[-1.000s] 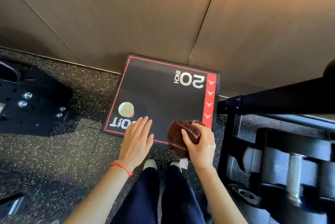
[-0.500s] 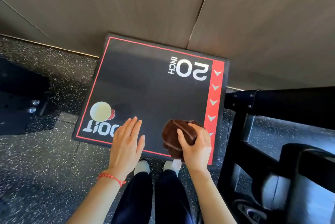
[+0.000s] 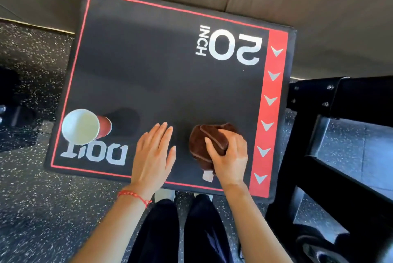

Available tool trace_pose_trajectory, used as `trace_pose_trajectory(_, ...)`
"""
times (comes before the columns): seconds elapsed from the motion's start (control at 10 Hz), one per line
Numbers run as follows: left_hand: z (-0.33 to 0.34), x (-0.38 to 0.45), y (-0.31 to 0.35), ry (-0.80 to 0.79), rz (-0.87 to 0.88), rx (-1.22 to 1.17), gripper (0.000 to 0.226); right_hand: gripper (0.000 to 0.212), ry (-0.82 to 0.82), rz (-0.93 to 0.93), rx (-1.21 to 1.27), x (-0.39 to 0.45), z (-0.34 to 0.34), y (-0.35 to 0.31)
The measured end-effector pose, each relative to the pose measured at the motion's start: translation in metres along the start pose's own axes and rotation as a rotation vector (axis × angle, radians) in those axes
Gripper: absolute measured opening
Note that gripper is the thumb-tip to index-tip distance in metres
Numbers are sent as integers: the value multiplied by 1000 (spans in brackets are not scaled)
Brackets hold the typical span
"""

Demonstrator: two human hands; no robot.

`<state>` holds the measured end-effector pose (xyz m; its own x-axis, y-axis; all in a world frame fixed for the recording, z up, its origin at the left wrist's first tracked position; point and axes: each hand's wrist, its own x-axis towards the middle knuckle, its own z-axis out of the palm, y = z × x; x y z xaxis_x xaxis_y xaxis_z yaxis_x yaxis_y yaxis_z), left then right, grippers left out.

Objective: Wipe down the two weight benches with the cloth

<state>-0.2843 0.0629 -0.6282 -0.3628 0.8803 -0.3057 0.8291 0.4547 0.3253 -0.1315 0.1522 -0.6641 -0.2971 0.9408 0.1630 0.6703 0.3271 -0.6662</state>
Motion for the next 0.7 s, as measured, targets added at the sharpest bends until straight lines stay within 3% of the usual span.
trace_pose_trajectory(0.3,29,3,-18,-18,26,10,49,31,18,-98,-94,-25,33,21)
trace_pose_trajectory(0.7,2,-13,-15,54,49,-15,49,36,-55,-110,-54,-22,2,-10)
